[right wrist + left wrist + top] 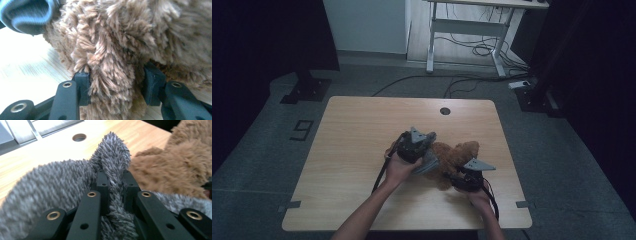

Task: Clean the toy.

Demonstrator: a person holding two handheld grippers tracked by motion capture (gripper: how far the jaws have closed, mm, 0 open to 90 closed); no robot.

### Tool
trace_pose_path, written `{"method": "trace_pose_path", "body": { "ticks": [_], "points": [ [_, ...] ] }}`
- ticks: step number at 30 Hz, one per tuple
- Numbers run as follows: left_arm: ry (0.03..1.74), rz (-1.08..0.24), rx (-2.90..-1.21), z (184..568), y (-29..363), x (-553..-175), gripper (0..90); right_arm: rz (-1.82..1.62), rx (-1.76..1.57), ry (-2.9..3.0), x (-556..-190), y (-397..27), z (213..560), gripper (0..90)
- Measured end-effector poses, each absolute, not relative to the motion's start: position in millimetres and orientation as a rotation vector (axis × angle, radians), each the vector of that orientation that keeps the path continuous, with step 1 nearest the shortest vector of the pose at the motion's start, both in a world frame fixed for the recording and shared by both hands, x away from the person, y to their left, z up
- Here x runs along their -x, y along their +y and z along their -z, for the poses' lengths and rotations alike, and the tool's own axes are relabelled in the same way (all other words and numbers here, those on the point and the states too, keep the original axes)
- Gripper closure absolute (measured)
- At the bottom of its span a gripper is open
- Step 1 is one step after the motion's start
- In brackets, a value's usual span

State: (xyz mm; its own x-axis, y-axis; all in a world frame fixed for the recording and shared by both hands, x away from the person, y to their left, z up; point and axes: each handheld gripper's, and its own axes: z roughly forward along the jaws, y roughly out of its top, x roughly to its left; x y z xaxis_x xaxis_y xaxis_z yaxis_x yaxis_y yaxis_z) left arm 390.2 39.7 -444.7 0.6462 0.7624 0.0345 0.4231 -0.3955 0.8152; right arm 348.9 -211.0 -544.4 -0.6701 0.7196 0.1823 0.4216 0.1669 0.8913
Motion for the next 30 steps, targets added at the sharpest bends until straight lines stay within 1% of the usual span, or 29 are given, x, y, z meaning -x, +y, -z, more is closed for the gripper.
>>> {"method": "trace_pose_path", "body": {
  "ticks": [4,7,12,18,19,20,23,26,28,30],
  "points": [
    [0.928,-0.503,-2.007,436.4,52.0,-386.4,78.7,-1.506,-1.095,2.163,-349.2,-211.0,544.4,50.5],
    [0.904,-0.496,-1.993,427.8,45.9,-381.2,78.4,-1.502,-1.104,2.159,-349.0,-210.5,543.7,50.6],
    [0.826,-0.491,-1.994,414.6,16.6,-376.1,78.2,-1.501,-1.108,2.154,-348.1,-210.2,543.4,50.8],
    [0.782,-0.42,-2.034,410.3,-27.3,-388.1,78.2,-1.493,-1.081,2.153,-346.0,-206.4,542.7,50.9],
    [0.774,-0.423,-2.052,411.6,-34.4,-389.7,78.2,-1.489,-1.076,2.155,-345.8,-205.8,542.5,50.9],
    [0.749,-0.454,-2.096,415.6,-44.7,-391.8,78.2,-1.488,-1.074,2.155,-345.5,-205.2,542.5,50.9],
    [0.744,-0.482,-2.159,426.8,-55.4,-395.9,78.2,-1.483,-1.074,2.156,-345.3,-206.0,542.9,50.9],
    [0.763,-0.476,-2.18,439.0,-51.7,-400.6,78.4,-1.485,-1.086,2.16,-345.5,-207.2,543.6,50.9],
    [0.773,-0.47,-2.171,440.4,-44.1,-400.5,78.5,-1.481,-1.084,2.163,-345.5,-206.6,543.6,50.9],
    [0.78,-0.502,-2.179,438.4,-34.9,-399.1,78.6,-1.467,-1.076,2.166,-345.2,-205.5,542.7,50.9]
  ]
}}
